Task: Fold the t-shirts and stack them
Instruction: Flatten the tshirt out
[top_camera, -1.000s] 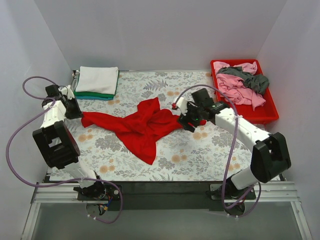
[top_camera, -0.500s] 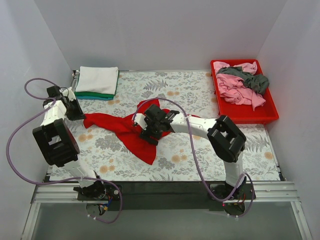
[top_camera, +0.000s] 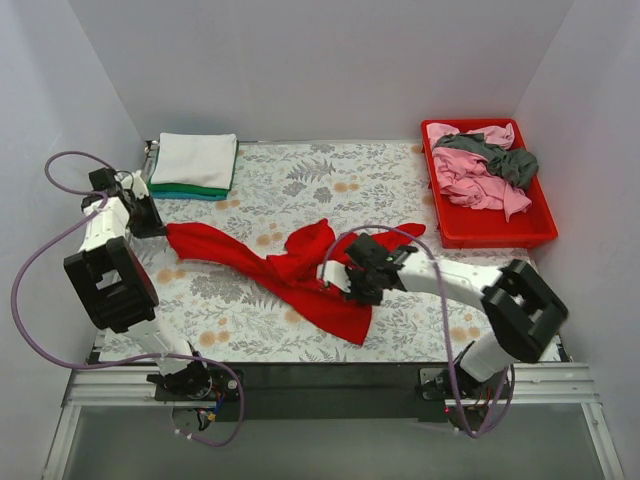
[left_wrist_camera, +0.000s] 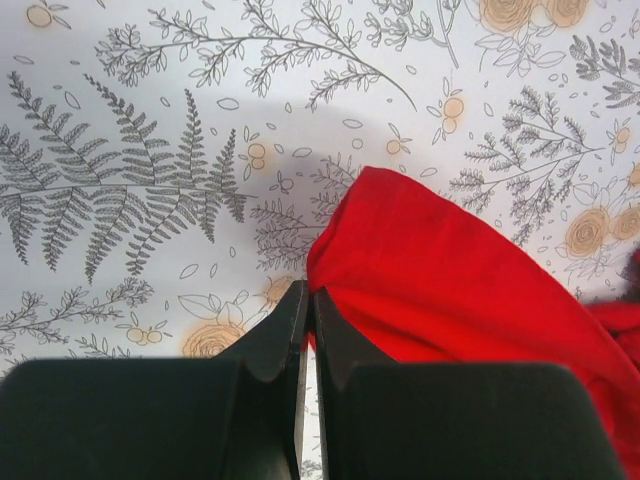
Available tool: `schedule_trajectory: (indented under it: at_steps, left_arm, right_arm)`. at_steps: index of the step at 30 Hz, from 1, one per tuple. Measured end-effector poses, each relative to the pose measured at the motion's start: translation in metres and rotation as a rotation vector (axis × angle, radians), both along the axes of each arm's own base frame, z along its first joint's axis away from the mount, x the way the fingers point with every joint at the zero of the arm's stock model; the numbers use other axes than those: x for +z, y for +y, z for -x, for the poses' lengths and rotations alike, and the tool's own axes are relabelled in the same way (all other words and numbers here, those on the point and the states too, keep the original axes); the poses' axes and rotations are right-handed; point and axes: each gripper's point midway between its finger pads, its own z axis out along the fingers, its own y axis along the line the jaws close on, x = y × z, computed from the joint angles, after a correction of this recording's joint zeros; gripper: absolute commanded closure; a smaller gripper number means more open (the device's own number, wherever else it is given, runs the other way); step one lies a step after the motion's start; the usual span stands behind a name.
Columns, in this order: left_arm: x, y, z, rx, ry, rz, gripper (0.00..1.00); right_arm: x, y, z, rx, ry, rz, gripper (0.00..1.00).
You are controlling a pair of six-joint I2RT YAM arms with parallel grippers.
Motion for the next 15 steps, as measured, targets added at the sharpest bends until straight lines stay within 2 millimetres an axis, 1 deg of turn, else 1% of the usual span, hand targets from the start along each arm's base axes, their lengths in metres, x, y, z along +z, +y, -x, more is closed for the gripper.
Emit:
schedule_trajectory:
  at_steps: [1, 2, 3, 5, 7, 8, 9, 10, 11, 12, 13, 14, 15]
  left_arm:
    - [-0.001, 0.001, 0.002, 0.0, 0.006, -0.002, 1.0]
    - [-0.002, 0.001, 0.004, 0.0, 0.013, -0.002, 1.0]
    - [-0.004, 0.001, 0.007, 0.002, 0.022, 0.001, 1.0]
    - [-0.009, -0.004, 0.015, -0.001, 0.045, 0.008, 1.0]
    - [-0.02, -0.009, 0.028, -0.002, 0.088, 0.019, 1.0]
    - [-0.024, -0.01, 0.033, -0.001, 0.106, 0.022, 1.0]
    - [-0.028, -0.011, 0.038, -0.006, 0.122, 0.023, 0.95]
    - [-0.03, -0.012, 0.041, -0.009, 0.132, 0.024, 0.95]
    - [-0.031, -0.014, 0.043, -0.022, 0.139, 0.027, 0.85]
    - [-0.032, -0.013, 0.043, -0.033, 0.139, 0.022, 0.8]
    - [-0.03, -0.013, 0.042, -0.052, 0.128, 0.02, 0.77]
    - [-0.029, -0.012, 0.04, -0.06, 0.12, 0.021, 0.68]
    - [-0.026, -0.011, 0.038, -0.075, 0.105, 0.022, 0.65]
  right_arm:
    - [0.001, -0.025, 0.012, 0.018, 0.003, 0.028, 0.99]
    - [0.002, -0.043, 0.022, 0.041, -0.002, 0.044, 0.99]
    - [0.003, -0.056, 0.03, 0.064, -0.008, 0.052, 0.99]
    - [0.004, -0.074, 0.048, 0.141, -0.03, 0.051, 0.99]
    - [0.003, -0.081, 0.059, 0.195, -0.021, 0.055, 0.99]
    - [0.002, -0.082, 0.064, 0.214, -0.002, 0.054, 0.86]
    - [0.001, -0.082, 0.071, 0.239, 0.03, 0.048, 0.6]
    - [0.001, -0.082, 0.074, 0.252, 0.042, 0.046, 0.43]
    - [0.005, -0.081, 0.08, 0.257, 0.082, 0.043, 0.28]
    - [0.009, -0.082, 0.084, 0.26, 0.119, 0.053, 0.25]
    - [0.017, -0.079, 0.085, 0.264, 0.144, 0.049, 0.25]
    - [0.026, -0.074, 0.084, 0.264, 0.162, 0.036, 0.25]
    - [0.039, -0.065, 0.077, 0.252, 0.166, 0.001, 0.25]
